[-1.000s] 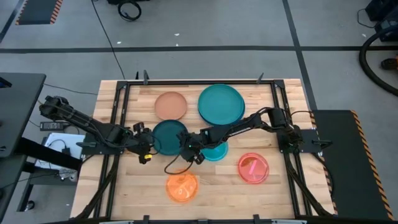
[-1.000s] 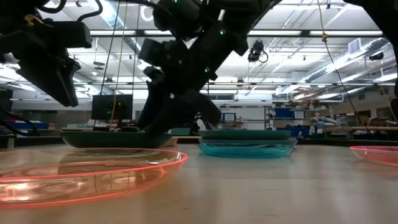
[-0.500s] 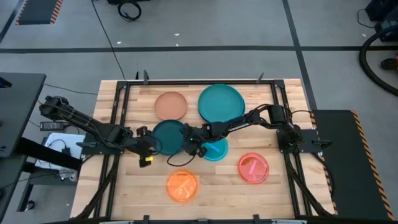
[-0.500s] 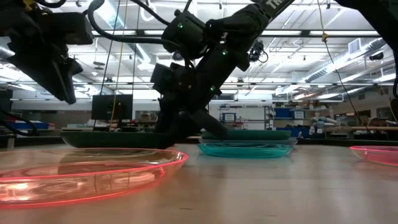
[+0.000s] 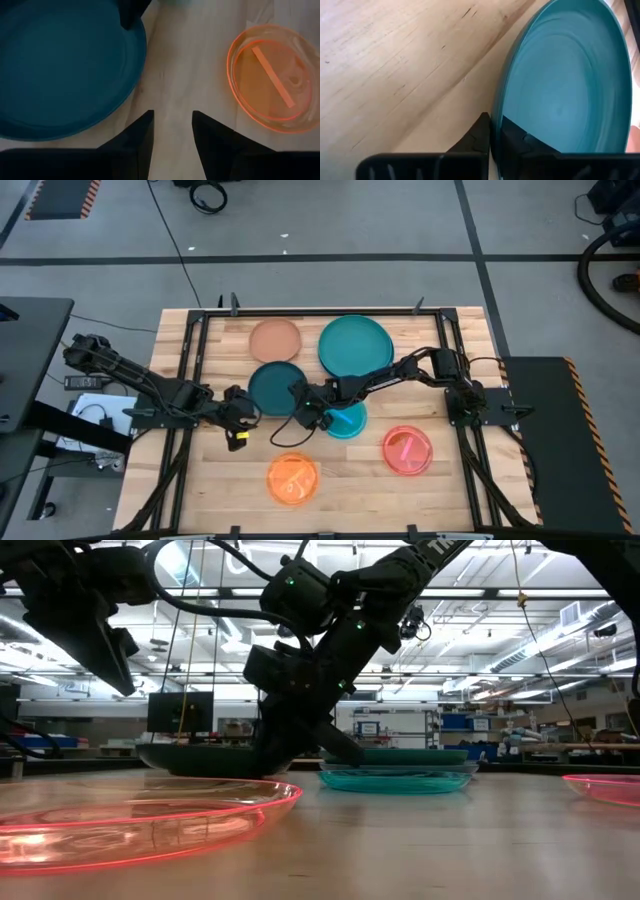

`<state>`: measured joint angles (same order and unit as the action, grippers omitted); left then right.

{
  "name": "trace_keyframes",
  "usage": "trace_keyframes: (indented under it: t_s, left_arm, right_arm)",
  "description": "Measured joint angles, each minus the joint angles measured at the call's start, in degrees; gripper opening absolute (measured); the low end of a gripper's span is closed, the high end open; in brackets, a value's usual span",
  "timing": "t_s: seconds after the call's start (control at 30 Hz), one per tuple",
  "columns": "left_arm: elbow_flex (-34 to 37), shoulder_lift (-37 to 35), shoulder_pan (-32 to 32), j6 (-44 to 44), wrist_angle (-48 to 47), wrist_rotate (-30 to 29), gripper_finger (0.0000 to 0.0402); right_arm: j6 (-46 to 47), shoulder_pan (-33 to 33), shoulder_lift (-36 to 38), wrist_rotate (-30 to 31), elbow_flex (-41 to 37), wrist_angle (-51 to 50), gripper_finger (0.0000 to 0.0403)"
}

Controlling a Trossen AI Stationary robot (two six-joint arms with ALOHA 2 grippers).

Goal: Stack plastic plates
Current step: Stack the dark green plate on top of the green plate

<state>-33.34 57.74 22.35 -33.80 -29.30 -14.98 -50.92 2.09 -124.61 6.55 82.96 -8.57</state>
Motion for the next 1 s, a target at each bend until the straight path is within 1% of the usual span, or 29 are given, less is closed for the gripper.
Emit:
trace_keyframes:
  t_s: [0.3, 0.5, 0.63, 0.87, 1.0]
  left_arm:
    - [0.00, 0.00, 0.02, -1.64, -0.05, 2.33, 0.0141]
    - [-0.02, 0.00, 0.02, -1.25, -0.13, 2.43, 0.0141]
    - [0.00, 0.00, 0.02, -1.05, -0.17, 2.32, 0.0141]
    - [-0.01, -0.02, 0.00, 0.46, -0.62, 0.01, 0.0141]
    - [-1.05, -0.02, -0.11, 1.92, -1.02, -1.34, 0.0141]
  right_arm:
    - [-0.62, 0.50, 0.02, -0.54, 0.28, 0.20, 0.0024]
    - [-1.77, 2.15, 0.02, -0.82, 0.28, 0.23, 0.0024]
    - [-2.53, 3.02, 0.49, 2.18, 0.28, -0.42, 0.0024]
    - [-3.06, 4.35, 1.79, 4.89, 0.28, -0.81, 0.0024]
    - [-2.24, 4.71, 2.86, 9.59, 0.31, -1.42, 0.0024]
